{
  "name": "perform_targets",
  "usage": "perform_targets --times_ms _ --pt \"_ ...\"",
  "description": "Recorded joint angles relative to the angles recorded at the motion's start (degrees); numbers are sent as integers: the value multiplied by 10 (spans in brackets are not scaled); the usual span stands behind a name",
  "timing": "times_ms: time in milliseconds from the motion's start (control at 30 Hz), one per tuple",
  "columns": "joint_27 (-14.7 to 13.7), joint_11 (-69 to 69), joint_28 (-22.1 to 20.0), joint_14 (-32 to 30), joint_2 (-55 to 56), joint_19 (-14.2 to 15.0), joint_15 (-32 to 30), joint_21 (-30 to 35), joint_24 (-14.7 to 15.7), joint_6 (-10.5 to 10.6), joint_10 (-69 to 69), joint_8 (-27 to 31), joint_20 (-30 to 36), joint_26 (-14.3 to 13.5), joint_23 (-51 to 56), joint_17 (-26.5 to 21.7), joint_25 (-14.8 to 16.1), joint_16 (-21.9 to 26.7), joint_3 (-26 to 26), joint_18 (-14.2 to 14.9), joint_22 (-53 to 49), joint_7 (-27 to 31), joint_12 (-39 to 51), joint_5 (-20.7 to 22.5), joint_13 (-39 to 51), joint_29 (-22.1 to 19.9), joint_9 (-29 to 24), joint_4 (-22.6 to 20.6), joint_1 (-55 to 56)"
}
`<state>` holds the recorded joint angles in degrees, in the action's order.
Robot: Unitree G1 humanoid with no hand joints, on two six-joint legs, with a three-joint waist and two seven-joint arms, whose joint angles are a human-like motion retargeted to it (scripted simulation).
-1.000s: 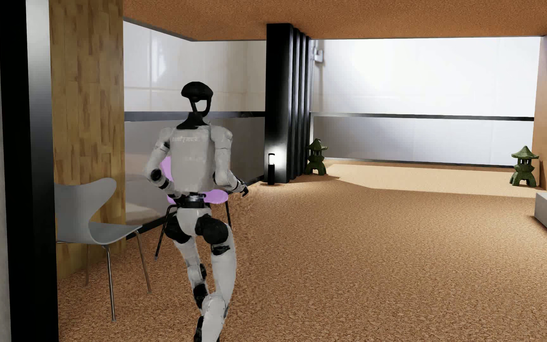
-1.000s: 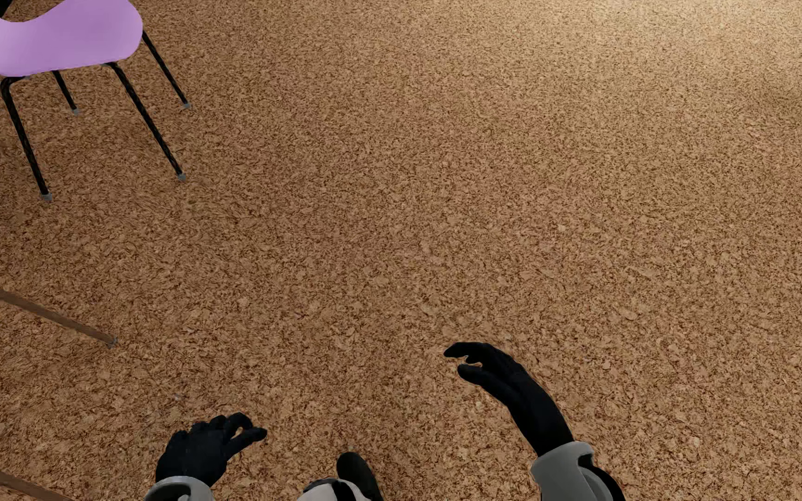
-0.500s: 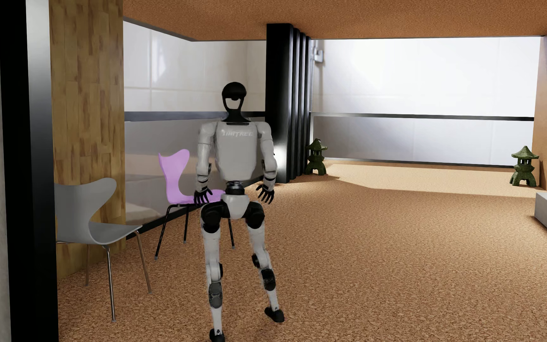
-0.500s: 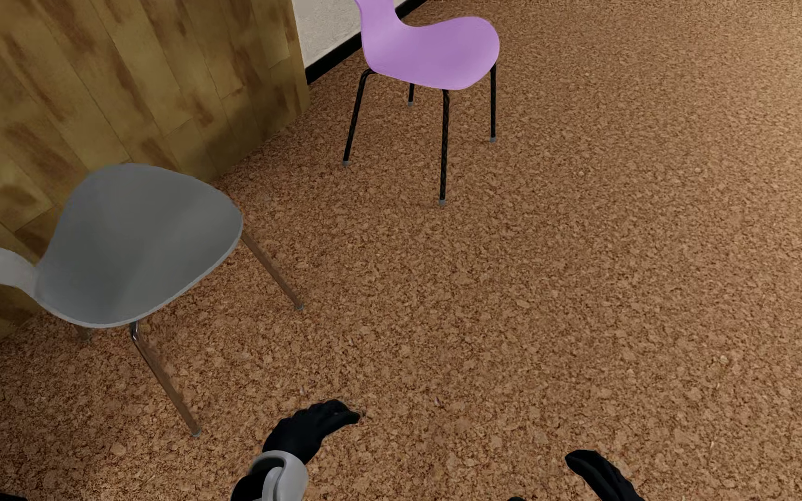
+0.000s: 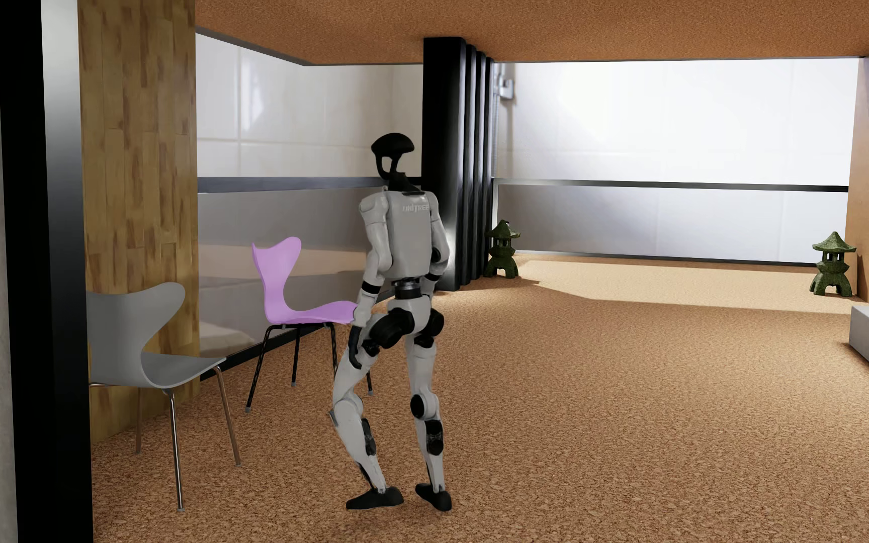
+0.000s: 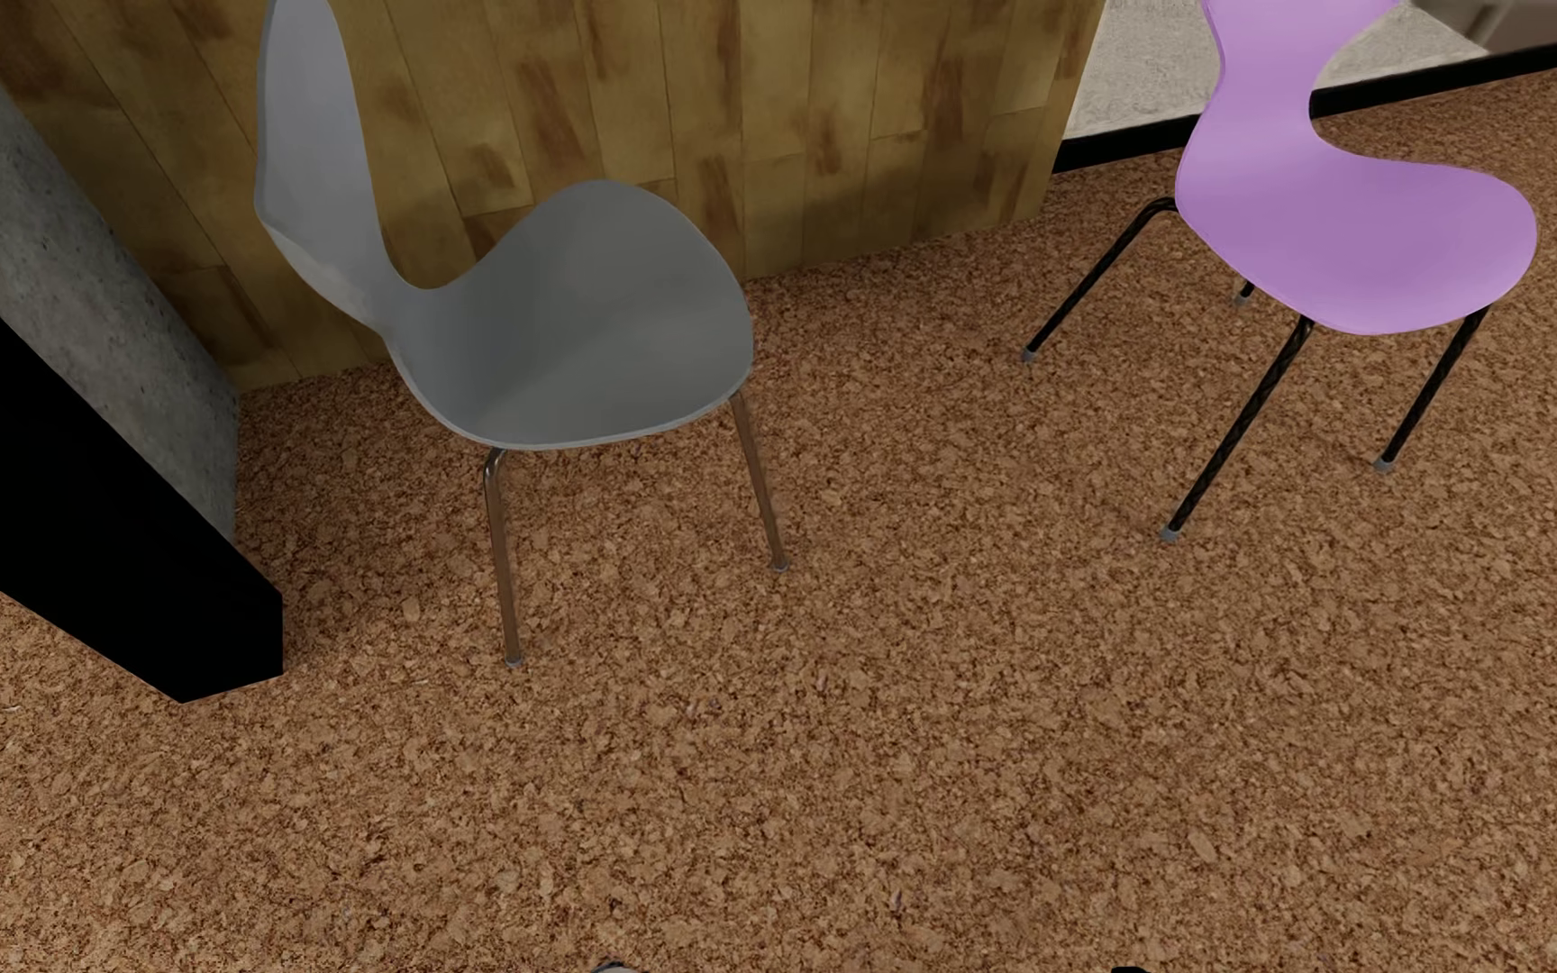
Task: Walk to the chair
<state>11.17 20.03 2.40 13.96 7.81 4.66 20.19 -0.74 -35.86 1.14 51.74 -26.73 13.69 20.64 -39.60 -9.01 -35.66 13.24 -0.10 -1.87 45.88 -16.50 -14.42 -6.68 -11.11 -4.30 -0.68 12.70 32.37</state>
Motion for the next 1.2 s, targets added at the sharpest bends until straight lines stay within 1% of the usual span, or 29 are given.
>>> perform_targets --times_ms 33,67,100,167,200,233,267,300,333,400,433,467,500,533,567,600,633,667,700,733,767,833,933,967,1067,1100,1133,1167,1200 --pt "4 -3 13 -11 -11 0 6 -9 -4 0 -73 -16 7 -3 -6 5 -1 1 3 24 -4 -36 -6 1 -1 -5 3 -28 -17" --pt "3 -15 23 -34 -25 2 9 -10 -8 1 -144 -31 10 -4 -8 6 -6 -1 3 -59 -9 -100 -11 3 -4 -5 7 -40 -49" --pt "-3 -22 26 -9 -38 4 15 -6 -12 0 -197 -43 8 -3 -9 5 -13 -4 3 -78 -16 -157 -15 4 -6 1 10 -45 -87" --pt "-12 -2 16 7 -49 11 30 -11 -20 -5 -256 -48 4 1 -3 5 -20 -16 7 -75 -24 -139 -13 -6 -14 12 13 -75 -125" --pt "-10 33 8 4 -43 16 30 -24 -24 -8 -265 -47 1 -1 4 12 -14 -18 7 -72 -25 -132 -8 -17 -21 10 13 -82 -136" --pt "-9 84 2 4 -28 20 17 -41 -29 -12 -269 -44 0 -2 13 24 -6 -20 5 -68 -26 -129 1 -33 -29 5 12 -85 -144" --pt "-9 153 -1 7 -1 34 -9 -54 -36 -14 -269 -29 2 -3 19 37 -2 -19 1 -64 -35 -127 7 -51 -33 2 10 -86 -150" --pt "-14 234 -2 12 35 48 -41 -61 -44 -16 -266 -5 6 -8 26 41 -3 -18 -4 -61 -47 -122 14 -70 -37 5 8 -87 -154" --pt "-14 317 -6 17 77 41 -73 -61 -51 -18 -265 26 9 -14 37 44 -9 -18 -11 -57 -59 -116 26 -87 -40 8 5 -91 -159" --pt "-12 422 -25 27 144 53 -72 -69 -55 -24 -261 92 6 -27 50 46 -16 -17 -21 -47 -87 -104 43 -102 -49 10 1 -95 -169" --pt "-10 432 -36 28 165 75 -69 -78 -51 -26 -262 115 1 -32 52 48 -14 -17 -24 -41 -94 -98 53 -110 -57 11 0 -95 -176" --pt "-6 416 -45 28 176 78 -66 -84 -49 -28 -266 125 -4 -35 50 50 -15 -18 -26 -34 -103 -93 61 -124 -62 13 0 -94 -183" --pt "-4 378 -49 27 179 74 -63 -88 -50 -29 -270 124 -6 -37 47 53 -17 -17 -27 -26 -114 -85 67 -145 -66 18 1 -93 -189" --pt "-4 327 -52 27 178 58 -56 -92 -54 -30 -273 124 -5 -40 47 53 -19 -16 -29 -19 -127 -76 71 -160 -70 25 1 -93 -194" --pt "-4 271 -54 29 174 51 -55 -97 -58 -31 -271 136 -3 -45 48 54 -18 -16 -32 -12 -140 -64 75 -165 -75 31 2 -93 -197" --pt "-4 212 -54 30 168 66 -61 -104 -59 -32 -272 179 -1 -49 50 57 -15 -15 -35 -6 -150 -49 78 -148 -79 34 3 -92 -199" --pt "-2 148 -52 30 155 92 -66 -111 -60 -32 -272 237 2 -51 51 61 -11 -15 -37 1 -156 -34 80 -122 -83 33 4 -89 -202" --pt "0 93 -49 29 137 95 -80 -116 -61 -31 -275 295 5 -50 51 67 -8 -14 -36 9 -159 -20 80 -92 -85 31 5 -84 -206" --pt "1 70 -47 28 119 96 -75 -114 -64 -31 -273 326 7 -47 49 69 -11 -13 -34 18 -160 -9 78 -76 -85 30 6 -77 -208" --pt "2 69 -46 28 108 88 -58 -106 -68 -33 -267 312 7 -43 45 69 -18 -12 -30 27 -160 0 74 -71 -82 32 6 -68 -209" --pt "2 67 -47 26 98 71 -41 -95 -71 -34 -261 285 4 -38 41 67 -27 -13 -26 37 -158 8 67 -68 -78 36 6 -57 -208" --pt "-1 67 -40 19 84 45 -26 -69 -74 -34 -252 258 4 -28 37 63 -42 -11 -22 56 -146 27 53 -46 -67 42 5 -32 -205" --pt "-15 70 -6 6 70 19 -11 -41 -93 -26 -235 224 24 -19 49 58 -49 0 -19 78 -120 62 40 -8 -57 32 1 10 -191" --pt "-13 68 5 1 66 11 -7 -35 -96 -22 -230 211 27 -17 53 60 -47 2 -18 83 -116 75 33 6 -49 27 0 23 -183" --pt "-8 59 25 -20 57 -15 1 -33 -98 -9 -222 175 37 -13 64 65 -25 7 -17 85 -104 110 27 41 -38 15 -4 56 -161" --pt "-14 57 27 -29 56 -23 3 -36 -97 -5 -222 163 41 -13 62 61 -21 8 -18 85 -103 107 25 48 -39 12 -5 66 -154" --pt "-16 56 28 -34 56 -29 5 -37 -95 -1 -222 150 44 -12 59 59 -20 7 -19 78 -101 89 25 53 -37 10 -6 77 -149" --pt "-16 55 28 -36 56 -35 7 -37 -93 3 -219 138 48 -11 56 57 -21 6 -21 64 -100 58 27 56 -35 10 -6 90 -143" --pt "-16 55 28 -26 57 -40 9 -36 -91 6 -207 128 51 -12 53 55 -21 6 -21 56 -99 47 31 57 -32 10 -6 90 -136"
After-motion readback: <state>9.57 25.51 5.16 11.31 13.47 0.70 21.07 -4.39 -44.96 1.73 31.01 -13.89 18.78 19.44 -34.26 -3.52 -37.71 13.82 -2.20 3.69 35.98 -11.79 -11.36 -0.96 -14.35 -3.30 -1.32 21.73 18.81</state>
